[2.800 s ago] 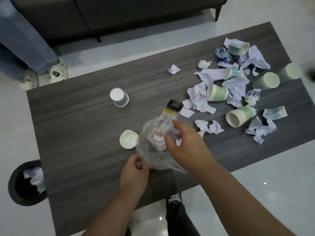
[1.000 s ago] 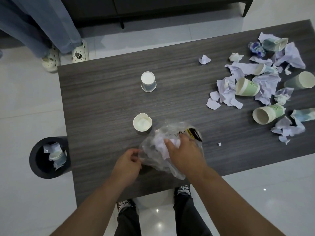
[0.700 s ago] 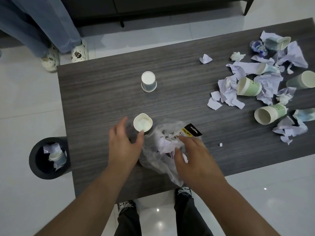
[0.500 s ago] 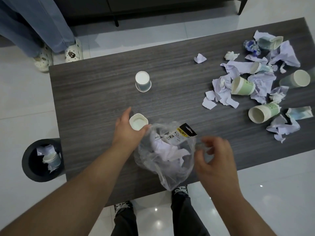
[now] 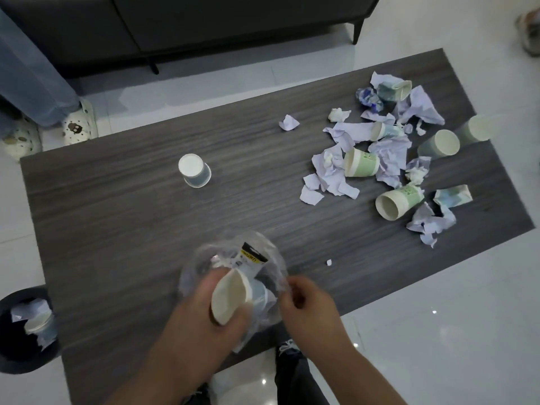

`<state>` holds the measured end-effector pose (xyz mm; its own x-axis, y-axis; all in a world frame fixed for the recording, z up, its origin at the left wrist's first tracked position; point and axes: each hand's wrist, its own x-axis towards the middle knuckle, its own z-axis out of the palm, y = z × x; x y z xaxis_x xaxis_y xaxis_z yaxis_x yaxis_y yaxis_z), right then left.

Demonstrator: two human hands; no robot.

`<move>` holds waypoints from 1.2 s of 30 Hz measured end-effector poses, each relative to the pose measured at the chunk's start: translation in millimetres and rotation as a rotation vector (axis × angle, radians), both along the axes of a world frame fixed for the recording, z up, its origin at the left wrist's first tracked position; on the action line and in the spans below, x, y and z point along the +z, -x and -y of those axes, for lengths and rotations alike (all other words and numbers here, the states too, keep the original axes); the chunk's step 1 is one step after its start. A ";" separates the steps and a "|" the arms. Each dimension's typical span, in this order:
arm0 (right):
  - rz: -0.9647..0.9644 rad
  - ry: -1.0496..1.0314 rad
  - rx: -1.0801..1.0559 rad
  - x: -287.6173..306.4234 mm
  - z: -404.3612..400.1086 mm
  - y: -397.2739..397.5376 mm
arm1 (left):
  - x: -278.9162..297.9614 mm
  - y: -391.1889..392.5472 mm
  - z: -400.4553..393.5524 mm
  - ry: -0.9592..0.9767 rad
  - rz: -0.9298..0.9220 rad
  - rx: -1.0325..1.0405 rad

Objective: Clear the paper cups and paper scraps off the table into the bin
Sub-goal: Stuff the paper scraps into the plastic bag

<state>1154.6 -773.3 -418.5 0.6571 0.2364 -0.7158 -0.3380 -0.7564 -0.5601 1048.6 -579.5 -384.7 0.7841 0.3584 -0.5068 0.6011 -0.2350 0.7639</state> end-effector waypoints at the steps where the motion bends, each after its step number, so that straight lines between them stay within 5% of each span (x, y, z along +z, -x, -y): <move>1: -0.006 -0.032 0.021 3.5 0.9 -2.0 | -8.8 -1.8 9.0 0.008 -0.052 -0.044; 6: 0.053 -0.023 0.110 7.5 13.9 -26.2 | -53.1 -26.0 25.2 0.031 -0.158 0.018; 13: 0.049 -0.051 -0.021 0.9 34.3 -69.3 | -51.6 -51.4 31.8 -0.196 -0.142 -0.019; 18: -0.074 -0.328 0.045 15.4 32.5 -106.5 | -36.9 -55.7 12.8 -0.277 -0.256 -0.032; 20: 0.058 -0.382 -0.077 12.9 18.2 -124.2 | -36.8 -56.6 6.8 -0.307 -0.291 -0.049; 24: 0.596 0.027 0.041 -17.7 -22.3 -175.5 | -35.5 -52.4 3.3 -0.525 -0.150 0.171; 28: 0.458 0.349 0.285 -54.0 -48.8 -232.9 | -45.5 -42.7 0.9 -0.625 -0.216 0.211; 33: 0.266 0.569 0.484 -86.3 -58.4 -263.7 | -64.3 -36.8 -8.9 -0.290 -0.381 0.319; 36: 0.378 0.503 0.417 -102.3 -57.6 -253.2 | -68.7 -31.5 -14.2 -0.179 -0.339 0.379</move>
<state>1407.8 -715.7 -520.8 0.8070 0.2231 -0.5468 0.1784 -0.9747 -0.1343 1080.1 -565.3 -453.4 0.3863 0.6882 -0.6142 0.8749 -0.0627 0.4802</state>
